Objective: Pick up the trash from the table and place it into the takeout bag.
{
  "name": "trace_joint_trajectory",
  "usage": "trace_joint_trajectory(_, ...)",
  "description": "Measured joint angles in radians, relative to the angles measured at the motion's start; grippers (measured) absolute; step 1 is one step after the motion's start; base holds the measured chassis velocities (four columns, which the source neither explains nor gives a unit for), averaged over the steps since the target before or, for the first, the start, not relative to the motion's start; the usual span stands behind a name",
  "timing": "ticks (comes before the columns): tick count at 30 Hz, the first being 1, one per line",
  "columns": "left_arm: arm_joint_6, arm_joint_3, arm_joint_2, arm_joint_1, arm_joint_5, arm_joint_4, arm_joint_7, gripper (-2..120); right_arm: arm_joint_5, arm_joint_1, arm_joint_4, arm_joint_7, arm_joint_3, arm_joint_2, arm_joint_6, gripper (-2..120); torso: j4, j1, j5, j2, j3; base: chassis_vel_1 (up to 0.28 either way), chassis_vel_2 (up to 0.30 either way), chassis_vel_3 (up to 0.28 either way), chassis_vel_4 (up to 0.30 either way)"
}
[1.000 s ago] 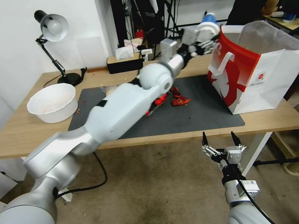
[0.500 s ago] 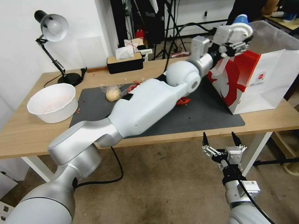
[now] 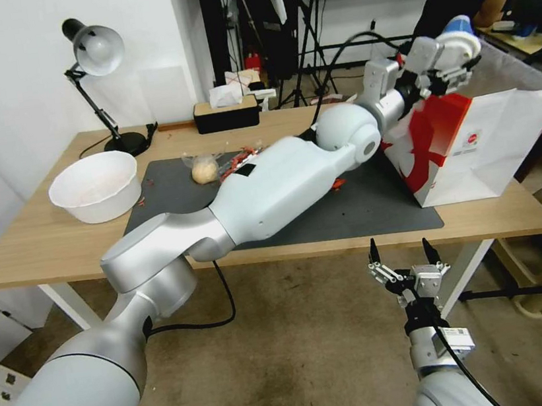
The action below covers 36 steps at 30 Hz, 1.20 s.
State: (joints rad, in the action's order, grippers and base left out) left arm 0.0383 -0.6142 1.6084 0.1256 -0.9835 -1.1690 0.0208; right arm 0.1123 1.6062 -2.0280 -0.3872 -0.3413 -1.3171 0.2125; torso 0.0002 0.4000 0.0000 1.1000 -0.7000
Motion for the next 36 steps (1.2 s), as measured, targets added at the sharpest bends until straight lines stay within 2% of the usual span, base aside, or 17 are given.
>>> trace_joint_trajectory(19, -0.012, -0.071, 0.0, -0.012, -0.05, -0.02, -0.017, 65, -0.002, -0.01, 0.0, 0.002, 0.009, -0.003, 0.0, 100, -0.0002, 0.0, 0.0, 0.0, 0.0, 0.0, 0.0, 0.0, 0.0)
trace_joint_trajectory(22, -0.013, -0.073, 0.0, -0.016, -0.049, -0.022, -0.017, 75, -0.003, -0.011, 0.001, 0.002, 0.012, -0.008, 0.0, 100, -0.0001, 0.0, 0.0, 0.0, 0.0, 0.0, 0.0, 0.0, 0.0)
trace_joint_trajectory(23, -0.013, -0.073, 0.0, -0.016, -0.049, -0.022, -0.017, 75, -0.003, -0.011, 0.001, 0.002, 0.012, -0.008, 0.0, 100, -0.0001, 0.0, 0.0, 0.0, 0.0, 0.0, 0.0, 0.0, 0.0)
trace_joint_trajectory(26, -0.012, -0.072, 0.0, -0.018, -0.049, -0.023, -0.014, 89, -0.004, -0.011, 0.001, 0.002, 0.012, -0.009, 0.0, 100, -0.0002, 0.0, 0.0, 0.0, 0.0, 0.0, 0.0, 0.0, 0.0)
trace_joint_trajectory(27, -0.012, -0.072, 0.0, -0.018, -0.049, -0.023, -0.014, 89, -0.004, -0.011, 0.001, 0.002, 0.012, -0.009, 0.0, 100, -0.0002, 0.0, 0.0, 0.0, 0.0, 0.0, 0.0, 0.0, 0.0)
trace_joint_trajectory(29, -0.012, -0.069, 0.0, -0.019, -0.049, -0.022, -0.012, 98, -0.004, -0.011, 0.001, 0.002, 0.012, -0.011, 0.0, 100, -0.0002, 0.0, 0.0, 0.0, 0.0, 0.0, 0.0, 0.0, 0.0)
trace_joint_trajectory(36, -0.011, -0.06, 0.0, -0.025, -0.048, -0.021, -0.004, 100, -0.005, -0.012, 0.003, 0.002, 0.011, -0.013, 0.0, 100, -0.0002, 0.0, 0.0, 0.0, 0.0, 0.0, 0.0, 0.0, 0.0)
